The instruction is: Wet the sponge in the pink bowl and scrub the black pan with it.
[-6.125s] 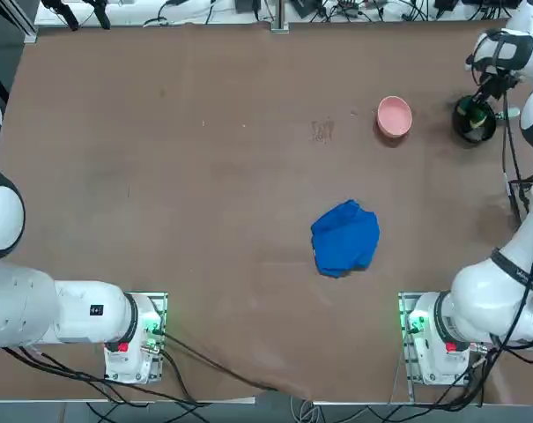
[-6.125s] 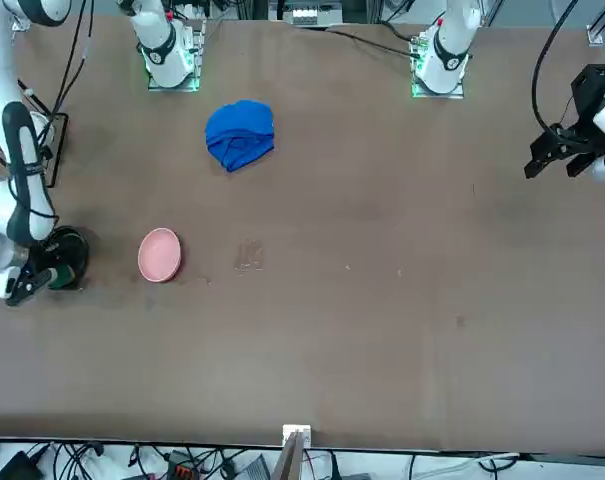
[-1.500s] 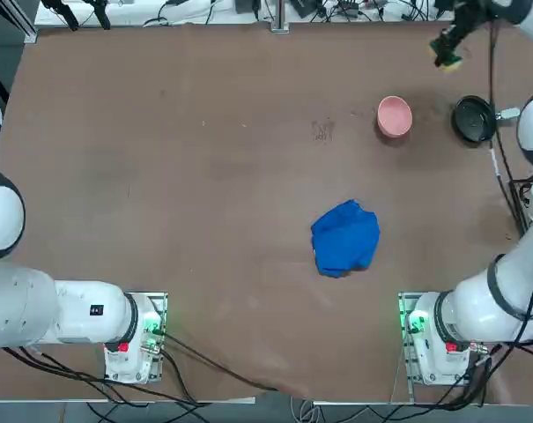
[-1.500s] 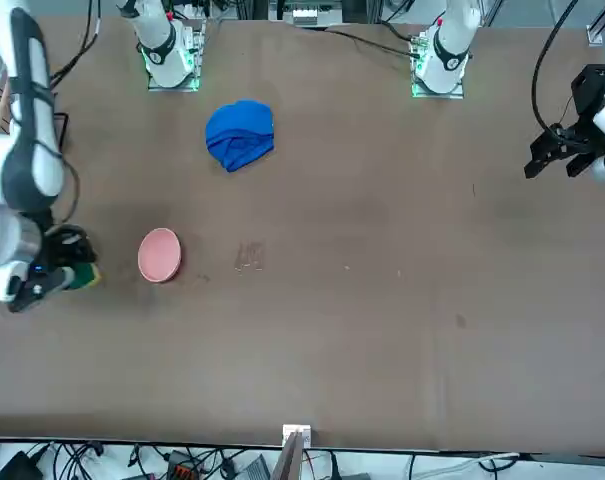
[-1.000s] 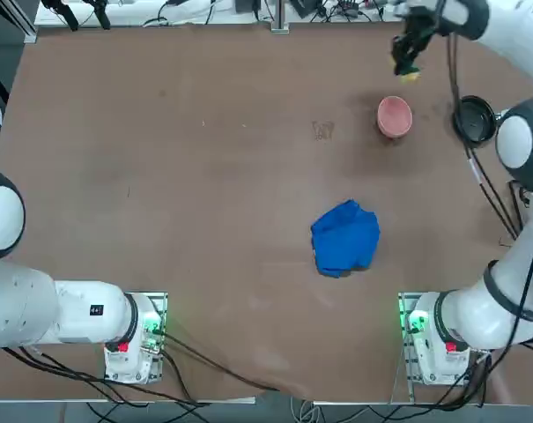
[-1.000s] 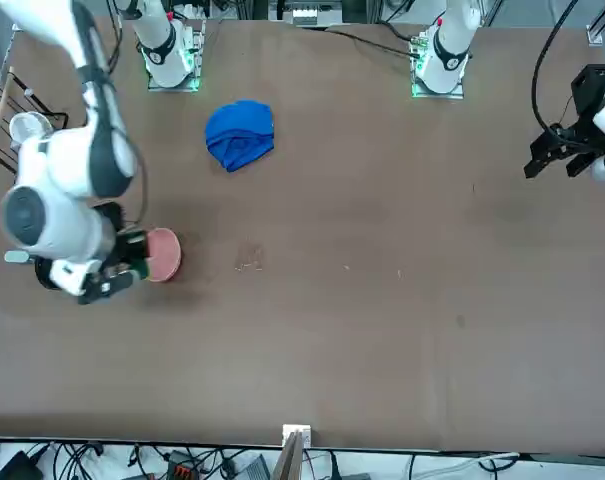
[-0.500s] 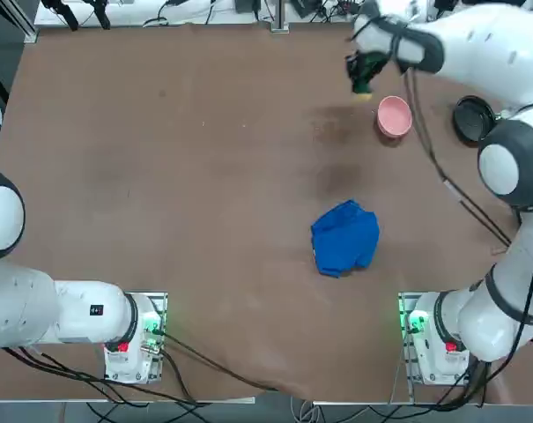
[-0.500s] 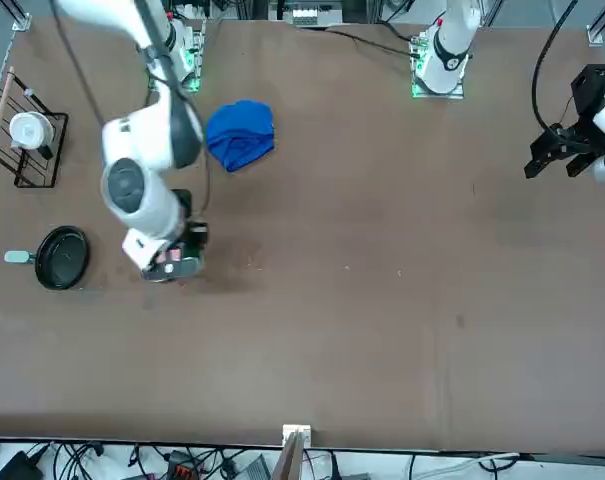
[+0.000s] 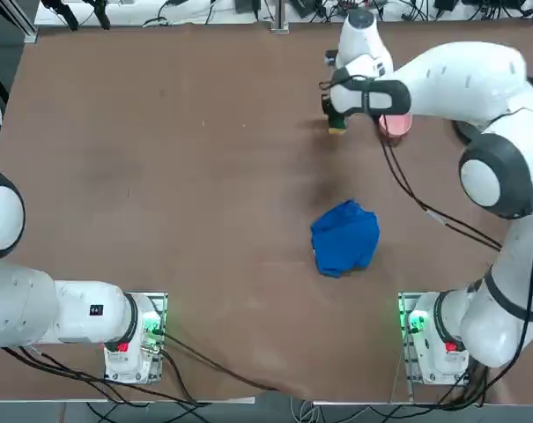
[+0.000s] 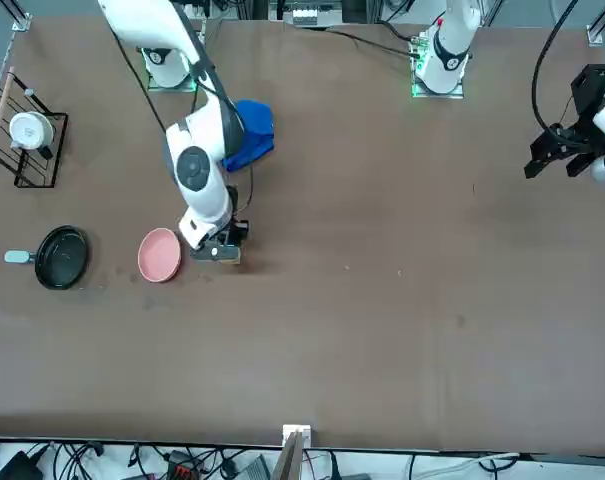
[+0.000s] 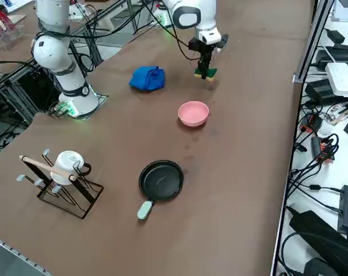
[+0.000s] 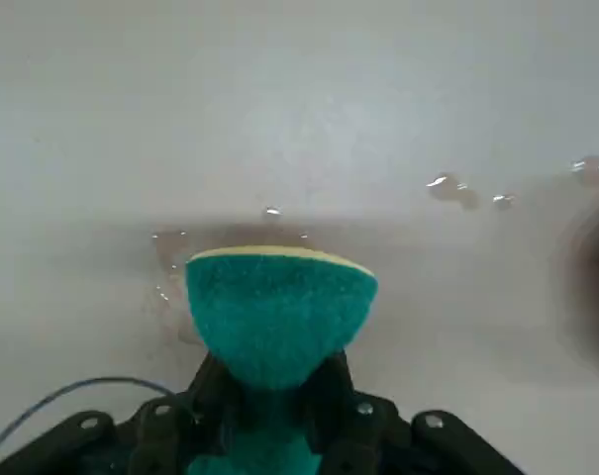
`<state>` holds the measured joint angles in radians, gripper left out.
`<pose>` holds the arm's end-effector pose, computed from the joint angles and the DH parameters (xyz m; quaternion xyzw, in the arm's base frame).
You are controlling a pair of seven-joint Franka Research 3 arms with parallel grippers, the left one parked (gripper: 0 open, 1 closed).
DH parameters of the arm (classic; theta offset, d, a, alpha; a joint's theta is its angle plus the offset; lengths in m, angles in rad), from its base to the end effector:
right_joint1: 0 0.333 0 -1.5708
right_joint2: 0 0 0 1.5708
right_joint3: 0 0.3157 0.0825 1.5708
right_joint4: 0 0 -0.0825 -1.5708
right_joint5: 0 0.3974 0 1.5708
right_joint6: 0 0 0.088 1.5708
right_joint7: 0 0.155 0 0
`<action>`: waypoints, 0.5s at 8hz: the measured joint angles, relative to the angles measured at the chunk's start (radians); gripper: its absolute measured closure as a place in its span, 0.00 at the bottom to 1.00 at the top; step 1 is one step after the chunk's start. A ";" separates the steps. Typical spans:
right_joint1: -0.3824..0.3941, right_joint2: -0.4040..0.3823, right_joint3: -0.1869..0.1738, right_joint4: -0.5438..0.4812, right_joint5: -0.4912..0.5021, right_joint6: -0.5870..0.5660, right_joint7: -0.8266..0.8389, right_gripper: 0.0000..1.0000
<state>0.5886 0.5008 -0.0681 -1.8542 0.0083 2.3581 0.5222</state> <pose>0.5652 0.3255 0.1940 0.9999 0.0004 0.0085 0.0105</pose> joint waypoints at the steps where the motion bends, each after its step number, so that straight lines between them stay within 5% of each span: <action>1: 0.016 0.025 0.000 -0.003 0.000 0.045 0.033 0.64; 4: 0.042 0.078 -0.001 -0.002 0.000 0.128 0.091 0.64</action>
<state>0.6309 0.5792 -0.0688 -1.8564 0.0084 2.4857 0.6132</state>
